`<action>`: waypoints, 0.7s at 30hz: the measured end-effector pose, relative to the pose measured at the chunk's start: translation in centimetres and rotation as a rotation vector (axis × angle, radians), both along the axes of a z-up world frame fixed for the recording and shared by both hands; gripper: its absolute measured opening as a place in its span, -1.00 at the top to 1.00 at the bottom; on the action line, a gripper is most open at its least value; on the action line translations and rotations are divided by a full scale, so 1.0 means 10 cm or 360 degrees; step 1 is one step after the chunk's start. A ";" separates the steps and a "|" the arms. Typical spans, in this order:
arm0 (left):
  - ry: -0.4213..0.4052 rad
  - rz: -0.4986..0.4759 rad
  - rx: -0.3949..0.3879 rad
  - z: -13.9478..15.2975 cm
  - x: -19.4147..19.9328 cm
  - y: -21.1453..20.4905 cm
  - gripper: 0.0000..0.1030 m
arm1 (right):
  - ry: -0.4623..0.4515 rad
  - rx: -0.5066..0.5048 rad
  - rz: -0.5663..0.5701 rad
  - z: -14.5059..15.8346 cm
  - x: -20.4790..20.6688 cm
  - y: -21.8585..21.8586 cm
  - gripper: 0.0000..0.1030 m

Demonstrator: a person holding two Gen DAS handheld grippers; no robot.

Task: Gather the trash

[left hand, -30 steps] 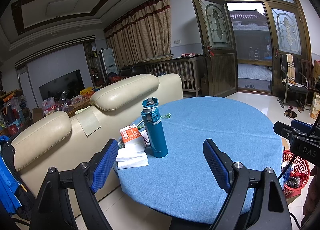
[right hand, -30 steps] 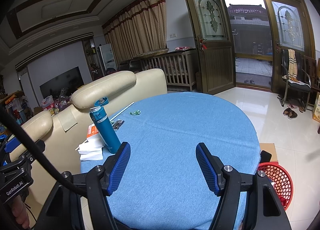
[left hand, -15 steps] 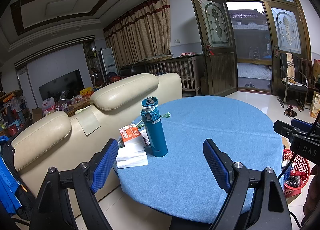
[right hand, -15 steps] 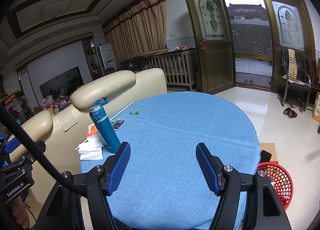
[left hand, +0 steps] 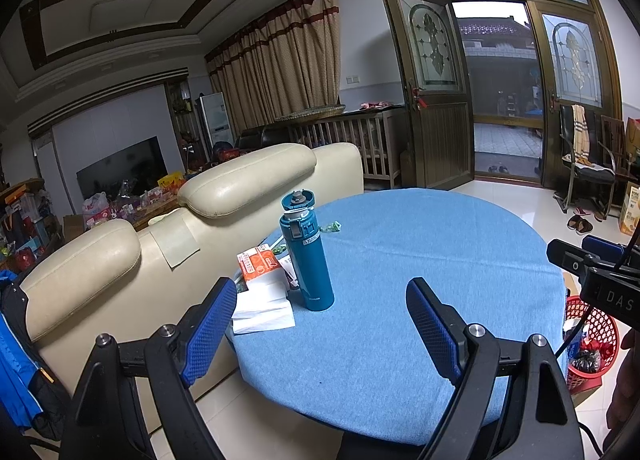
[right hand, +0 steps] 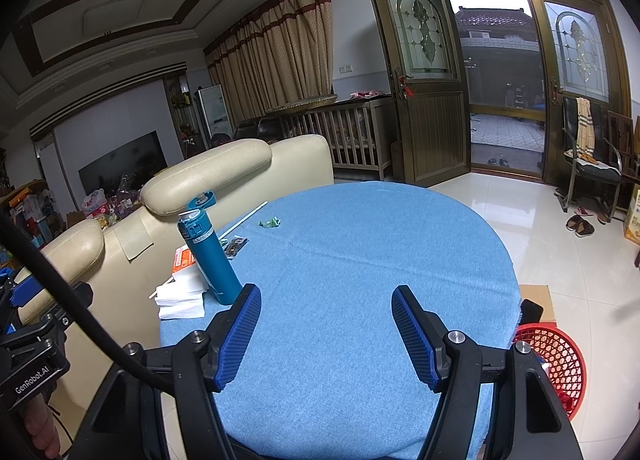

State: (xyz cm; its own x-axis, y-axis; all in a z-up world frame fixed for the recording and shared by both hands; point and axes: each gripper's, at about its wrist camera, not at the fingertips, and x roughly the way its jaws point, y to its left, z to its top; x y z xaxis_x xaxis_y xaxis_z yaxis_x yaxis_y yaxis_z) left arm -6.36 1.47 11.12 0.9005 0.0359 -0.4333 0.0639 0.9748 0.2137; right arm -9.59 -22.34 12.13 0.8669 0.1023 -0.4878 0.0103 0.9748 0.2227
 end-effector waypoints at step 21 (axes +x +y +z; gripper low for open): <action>0.0020 -0.0002 0.0003 -0.02 0.01 -0.02 -0.69 | 0.0009 -0.0004 0.0000 -0.02 0.04 0.02 -0.39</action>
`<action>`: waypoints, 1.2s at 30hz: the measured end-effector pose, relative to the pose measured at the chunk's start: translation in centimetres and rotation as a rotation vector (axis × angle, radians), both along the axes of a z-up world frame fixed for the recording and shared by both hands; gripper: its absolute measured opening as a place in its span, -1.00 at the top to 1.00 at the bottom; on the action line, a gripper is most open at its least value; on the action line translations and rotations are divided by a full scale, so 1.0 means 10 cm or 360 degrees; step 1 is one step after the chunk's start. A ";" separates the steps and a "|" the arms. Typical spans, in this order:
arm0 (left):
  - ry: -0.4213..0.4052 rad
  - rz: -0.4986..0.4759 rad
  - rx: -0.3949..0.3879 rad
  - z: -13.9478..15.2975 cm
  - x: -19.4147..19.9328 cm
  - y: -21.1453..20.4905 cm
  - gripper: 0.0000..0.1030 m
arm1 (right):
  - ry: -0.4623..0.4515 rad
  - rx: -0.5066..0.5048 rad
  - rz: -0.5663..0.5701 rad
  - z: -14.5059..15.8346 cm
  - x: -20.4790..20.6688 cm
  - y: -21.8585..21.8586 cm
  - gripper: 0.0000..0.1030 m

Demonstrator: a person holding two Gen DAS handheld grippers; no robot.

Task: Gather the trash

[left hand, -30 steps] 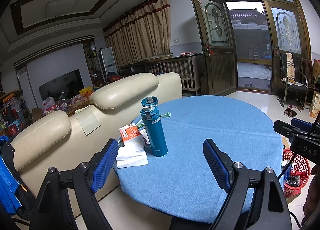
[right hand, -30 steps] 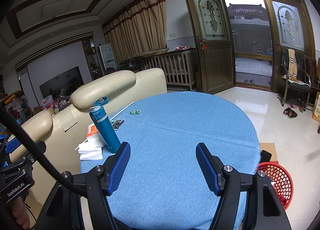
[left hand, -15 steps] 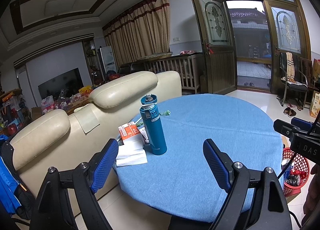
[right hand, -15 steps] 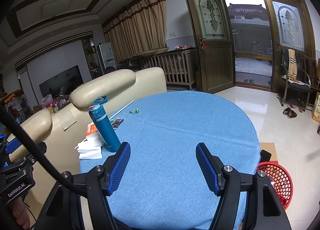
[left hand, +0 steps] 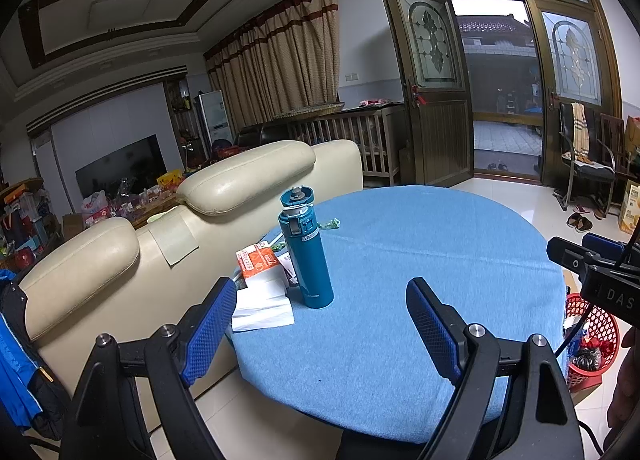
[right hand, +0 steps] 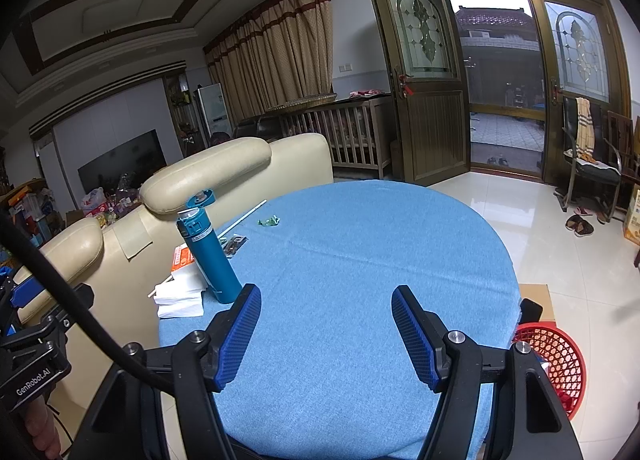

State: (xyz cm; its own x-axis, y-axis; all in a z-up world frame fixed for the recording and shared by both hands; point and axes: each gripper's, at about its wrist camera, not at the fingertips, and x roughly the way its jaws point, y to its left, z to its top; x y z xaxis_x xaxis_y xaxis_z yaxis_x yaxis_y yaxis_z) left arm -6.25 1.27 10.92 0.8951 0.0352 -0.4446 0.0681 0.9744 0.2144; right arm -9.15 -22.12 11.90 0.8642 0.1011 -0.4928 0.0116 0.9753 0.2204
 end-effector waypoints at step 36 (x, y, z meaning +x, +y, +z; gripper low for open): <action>0.0019 -0.0006 -0.0036 -0.02 0.03 0.03 -0.69 | 0.0019 -0.0019 -0.0007 -0.05 0.03 0.03 -0.39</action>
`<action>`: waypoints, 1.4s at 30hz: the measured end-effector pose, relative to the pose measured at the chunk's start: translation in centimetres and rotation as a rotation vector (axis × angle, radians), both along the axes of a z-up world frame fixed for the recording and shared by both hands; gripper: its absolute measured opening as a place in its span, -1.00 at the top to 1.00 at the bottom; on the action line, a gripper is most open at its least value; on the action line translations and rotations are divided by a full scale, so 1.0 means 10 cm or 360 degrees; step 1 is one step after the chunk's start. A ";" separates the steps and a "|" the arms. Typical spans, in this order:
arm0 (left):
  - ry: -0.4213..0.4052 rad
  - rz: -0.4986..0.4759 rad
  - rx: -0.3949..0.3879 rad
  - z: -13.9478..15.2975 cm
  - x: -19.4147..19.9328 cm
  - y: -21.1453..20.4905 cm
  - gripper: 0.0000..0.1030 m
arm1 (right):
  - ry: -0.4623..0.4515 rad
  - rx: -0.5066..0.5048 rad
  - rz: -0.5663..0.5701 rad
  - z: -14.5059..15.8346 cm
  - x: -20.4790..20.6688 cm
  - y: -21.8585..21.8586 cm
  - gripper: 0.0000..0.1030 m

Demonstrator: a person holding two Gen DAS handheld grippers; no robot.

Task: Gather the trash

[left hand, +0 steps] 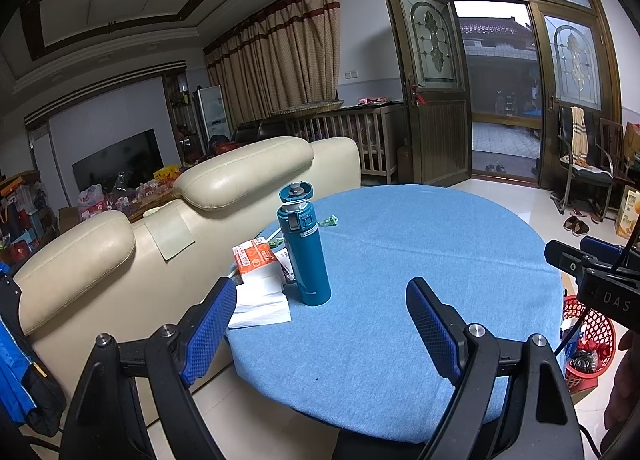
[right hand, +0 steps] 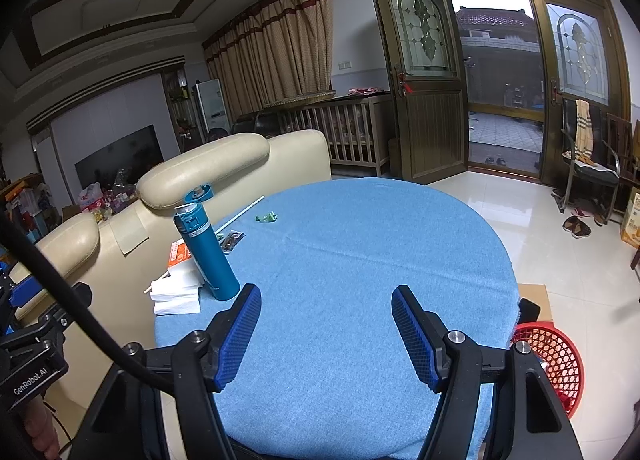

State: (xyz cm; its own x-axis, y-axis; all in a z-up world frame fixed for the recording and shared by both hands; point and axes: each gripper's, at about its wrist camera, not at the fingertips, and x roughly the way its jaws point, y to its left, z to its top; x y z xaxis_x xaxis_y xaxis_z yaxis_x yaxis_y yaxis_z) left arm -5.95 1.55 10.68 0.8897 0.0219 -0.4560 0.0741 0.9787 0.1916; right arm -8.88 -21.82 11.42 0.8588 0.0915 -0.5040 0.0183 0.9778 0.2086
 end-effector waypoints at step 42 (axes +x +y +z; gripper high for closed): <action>0.0057 -0.0141 0.0016 0.00 0.48 -0.53 -0.69 | 0.0015 -0.0026 -0.0186 -0.04 0.43 -0.51 -0.39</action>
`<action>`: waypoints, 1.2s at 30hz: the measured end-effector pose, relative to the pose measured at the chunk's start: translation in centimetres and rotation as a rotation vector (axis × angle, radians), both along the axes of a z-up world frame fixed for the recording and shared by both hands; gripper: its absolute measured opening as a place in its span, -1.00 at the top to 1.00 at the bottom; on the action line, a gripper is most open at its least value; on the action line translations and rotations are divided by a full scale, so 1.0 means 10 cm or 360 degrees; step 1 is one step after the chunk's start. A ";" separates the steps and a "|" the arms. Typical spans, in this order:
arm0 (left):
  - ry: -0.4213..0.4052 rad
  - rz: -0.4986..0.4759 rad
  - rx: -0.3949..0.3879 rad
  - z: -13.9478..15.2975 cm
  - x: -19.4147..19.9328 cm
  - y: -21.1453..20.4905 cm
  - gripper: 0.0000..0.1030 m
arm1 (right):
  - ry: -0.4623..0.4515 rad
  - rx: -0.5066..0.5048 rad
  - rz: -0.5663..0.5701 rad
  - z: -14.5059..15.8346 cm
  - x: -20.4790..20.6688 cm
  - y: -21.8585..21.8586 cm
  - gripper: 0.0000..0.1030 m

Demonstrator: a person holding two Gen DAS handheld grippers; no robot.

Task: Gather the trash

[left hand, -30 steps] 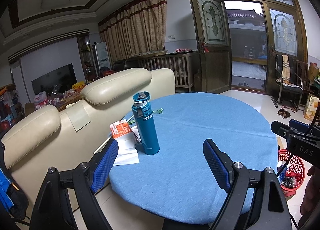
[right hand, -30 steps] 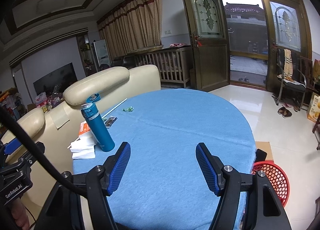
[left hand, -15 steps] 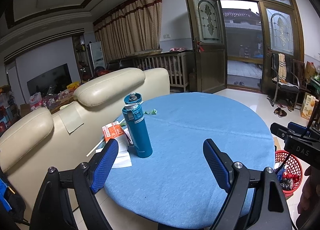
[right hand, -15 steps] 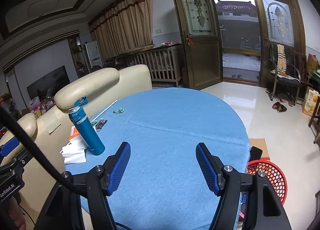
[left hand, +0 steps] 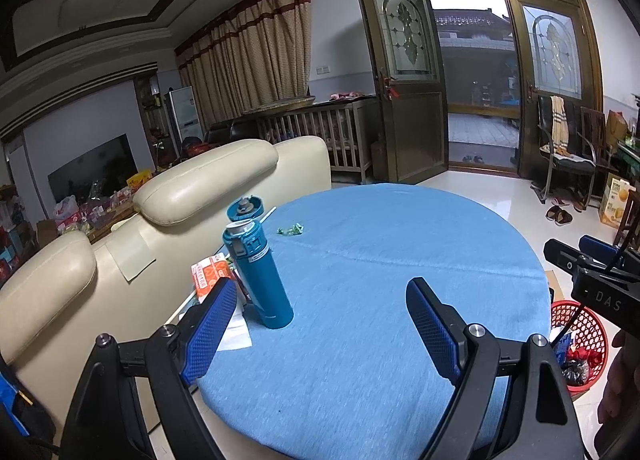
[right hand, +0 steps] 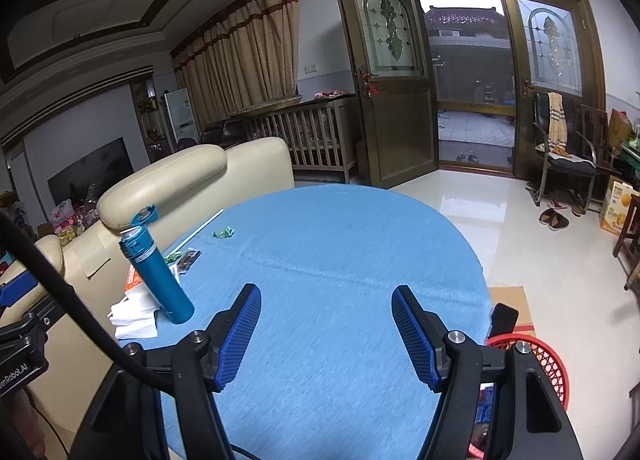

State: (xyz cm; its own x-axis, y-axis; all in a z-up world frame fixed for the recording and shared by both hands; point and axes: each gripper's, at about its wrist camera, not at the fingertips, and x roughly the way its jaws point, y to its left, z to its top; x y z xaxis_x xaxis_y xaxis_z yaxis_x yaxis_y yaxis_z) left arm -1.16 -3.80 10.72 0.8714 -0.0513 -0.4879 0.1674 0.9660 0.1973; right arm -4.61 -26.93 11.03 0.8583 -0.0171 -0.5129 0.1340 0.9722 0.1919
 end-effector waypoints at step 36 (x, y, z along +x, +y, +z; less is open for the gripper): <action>0.0253 0.0040 -0.0078 -0.38 1.04 -0.42 -0.69 | 0.0156 -0.0023 0.0013 -0.38 0.91 -0.23 -0.39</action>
State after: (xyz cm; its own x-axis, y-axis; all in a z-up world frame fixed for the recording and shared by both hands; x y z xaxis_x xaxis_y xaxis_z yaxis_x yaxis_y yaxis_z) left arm 9.23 -8.05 6.96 0.7847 -0.0579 -0.6171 0.1686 0.9780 0.1227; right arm 4.45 -29.23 7.24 0.8040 -0.0186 -0.5943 0.1437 0.9760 0.1639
